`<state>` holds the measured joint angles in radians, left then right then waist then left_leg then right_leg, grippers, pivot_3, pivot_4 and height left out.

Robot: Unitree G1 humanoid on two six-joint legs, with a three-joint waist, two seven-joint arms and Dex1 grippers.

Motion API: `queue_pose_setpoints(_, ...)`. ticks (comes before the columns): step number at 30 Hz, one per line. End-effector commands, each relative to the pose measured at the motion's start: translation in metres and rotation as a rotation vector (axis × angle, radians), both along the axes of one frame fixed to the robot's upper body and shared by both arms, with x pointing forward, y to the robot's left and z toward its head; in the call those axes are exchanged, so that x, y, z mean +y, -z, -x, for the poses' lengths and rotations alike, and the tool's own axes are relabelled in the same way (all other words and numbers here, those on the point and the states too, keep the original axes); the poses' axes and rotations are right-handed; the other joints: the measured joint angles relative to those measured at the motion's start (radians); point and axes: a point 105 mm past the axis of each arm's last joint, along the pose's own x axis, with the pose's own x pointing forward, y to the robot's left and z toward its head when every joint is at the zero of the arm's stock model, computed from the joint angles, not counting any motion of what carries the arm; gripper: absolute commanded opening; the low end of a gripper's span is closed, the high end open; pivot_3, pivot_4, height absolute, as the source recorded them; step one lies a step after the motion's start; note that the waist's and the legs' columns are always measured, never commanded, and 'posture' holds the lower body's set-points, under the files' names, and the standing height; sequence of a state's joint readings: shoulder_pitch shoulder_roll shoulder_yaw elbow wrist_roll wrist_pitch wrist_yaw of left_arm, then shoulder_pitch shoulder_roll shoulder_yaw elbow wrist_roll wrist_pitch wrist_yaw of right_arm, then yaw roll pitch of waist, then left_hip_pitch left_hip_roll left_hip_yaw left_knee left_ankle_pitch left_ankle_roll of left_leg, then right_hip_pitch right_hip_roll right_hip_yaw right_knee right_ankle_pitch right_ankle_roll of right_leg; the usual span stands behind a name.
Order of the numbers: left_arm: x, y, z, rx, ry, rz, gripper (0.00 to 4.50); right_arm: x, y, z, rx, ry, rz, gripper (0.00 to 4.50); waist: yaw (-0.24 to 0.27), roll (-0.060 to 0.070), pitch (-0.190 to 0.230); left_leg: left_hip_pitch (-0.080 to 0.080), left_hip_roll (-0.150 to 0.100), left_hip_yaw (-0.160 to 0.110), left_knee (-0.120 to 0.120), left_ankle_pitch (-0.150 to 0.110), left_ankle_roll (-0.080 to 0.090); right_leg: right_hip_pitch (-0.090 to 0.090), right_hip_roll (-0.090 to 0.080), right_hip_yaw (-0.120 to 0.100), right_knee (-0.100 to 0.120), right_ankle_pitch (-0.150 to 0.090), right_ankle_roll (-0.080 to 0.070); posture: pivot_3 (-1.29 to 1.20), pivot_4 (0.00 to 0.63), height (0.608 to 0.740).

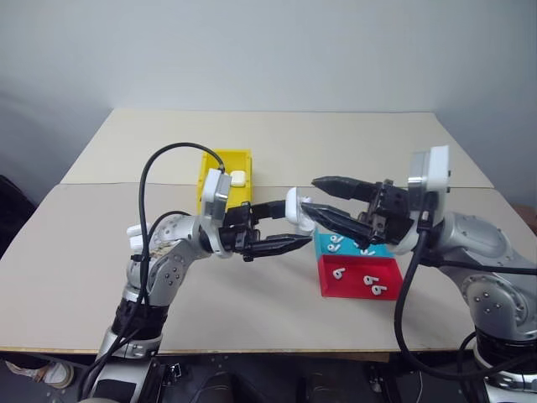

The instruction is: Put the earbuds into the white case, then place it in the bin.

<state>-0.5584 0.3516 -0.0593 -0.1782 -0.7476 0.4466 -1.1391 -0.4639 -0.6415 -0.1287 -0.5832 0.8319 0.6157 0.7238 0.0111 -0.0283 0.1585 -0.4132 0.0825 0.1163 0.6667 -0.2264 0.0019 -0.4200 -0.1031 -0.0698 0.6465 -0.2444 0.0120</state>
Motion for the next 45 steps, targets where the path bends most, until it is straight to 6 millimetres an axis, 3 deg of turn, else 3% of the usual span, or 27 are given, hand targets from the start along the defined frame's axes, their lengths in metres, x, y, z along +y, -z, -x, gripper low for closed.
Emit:
queue_pose_setpoints(1, -0.001, -0.014, 0.005, -0.058, 0.002, 0.051, 2.77, -0.002, -0.004, -0.002, -0.03, 0.003, 0.027, 2.91, 0.0, 0.0, 0.0, 0.0, 0.0, 0.0, 0.0, 0.0, 0.0, 0.0, 0.0, 0.0, 0.0, 0.0, 0.0, 0.0, 0.15, 0.74)
queue_pose_setpoints(4, 0.0, -0.014, 0.005, -0.058, -0.012, 0.048, 2.77, -0.019, -0.012, -0.016, -0.055, 0.067, 0.058, 2.91, 0.0, 0.0, 0.0, 0.0, 0.0, 0.0, 0.0, 0.0, 0.0, 0.0, 0.0, 0.0, 0.0, 0.0, 0.0, 0.0, 0.15, 0.74)
queue_pose_setpoints(9, 0.008, -0.013, 0.003, -0.061, -0.04, 0.04, 2.77, -0.047, -0.011, -0.044, -0.089, 0.14, 0.264, 2.91, 0.0, 0.0, 0.0, 0.0, 0.0, 0.0, 0.0, 0.0, 0.0, 0.0, 0.0, 0.0, -0.001, 0.0, 0.0, 0.0, 0.15, 0.74)
queue_pose_setpoints(13, 0.014, -0.011, 0.006, -0.059, -0.064, 0.041, 2.77, -0.059, 0.031, -0.075, -0.197, 0.119, 0.761, 2.91, -0.012, 0.0, 0.0, 0.0, 0.0, 0.001, 0.0, 0.0, 0.0, -0.001, 0.0, 0.001, 0.0, 0.0, 0.0, 0.0, 0.15, 0.74)
queue_pose_setpoints(17, 0.014, -0.01, 0.008, -0.056, -0.085, 0.052, 2.77, -0.066, 0.058, -0.1, -0.272, 0.019, 1.082, 2.91, -0.02, 0.0, 0.0, 0.0, 0.0, 0.002, 0.0, 0.0, 0.0, -0.002, 0.0, 0.002, 0.0, 0.0, 0.0, 0.0, 0.15, 0.74)
queue_pose_setpoints(22, 0.018, -0.01, 0.009, -0.062, -0.126, 0.057, 2.77, -0.078, 0.083, -0.119, -0.299, -0.137, 1.343, 1.69, -0.024, 0.001, 0.0, 0.0, 0.001, 0.002, -0.001, 0.004, -0.006, -0.002, 0.0, 0.001, -0.001, 0.0, 0.0, 0.0, 0.15, 0.74)
queue_pose_setpoints(23, 0.018, -0.01, 0.009, -0.064, -0.13, 0.057, 2.77, -0.079, 0.086, -0.121, -0.298, -0.155, 1.365, 1.39, -0.024, 0.001, 0.001, 0.0, 0.001, 0.003, -0.001, 0.004, -0.007, -0.002, 0.0, 0.002, -0.001, 0.0, 0.0, 0.0, 0.15, 0.74)
queue_pose_setpoints(32, 0.024, -0.011, 0.012, -0.077, -0.179, 0.05, 2.77, -0.057, 0.099, -0.138, -0.311, -0.212, 1.384, 1.39, -0.024, 0.001, 0.001, 0.0, 0.001, 0.003, 0.0, 0.006, -0.01, -0.002, 0.0, 0.001, 0.0, 0.0, 0.0, 0.0, 0.15, 0.74)
queue_pose_setpoints(40, 0.028, -0.01, 0.017, -0.071, -0.205, 0.044, 2.77, -0.051, 0.103, -0.123, -0.312, -0.359, 1.36, 1.39, -0.024, 0.002, 0.001, 0.0, 0.001, 0.003, 0.0, 0.006, -0.01, -0.002, 0.0, 0.001, 0.0, 0.0, 0.0, 0.0, 0.15, 0.74)
queue_pose_setpoints(45, 0.027, -0.01, 0.017, -0.074, -0.206, 0.045, 2.77, -0.045, 0.112, -0.124, -0.316, -0.37, 1.368, 1.39, -0.024, 0.002, 0.001, 0.001, 0.001, 0.003, 0.0, 0.006, -0.01, -0.001, 0.0, 0.001, 0.001, 0.0, 0.0, 0.0, 0.15, 0.74)
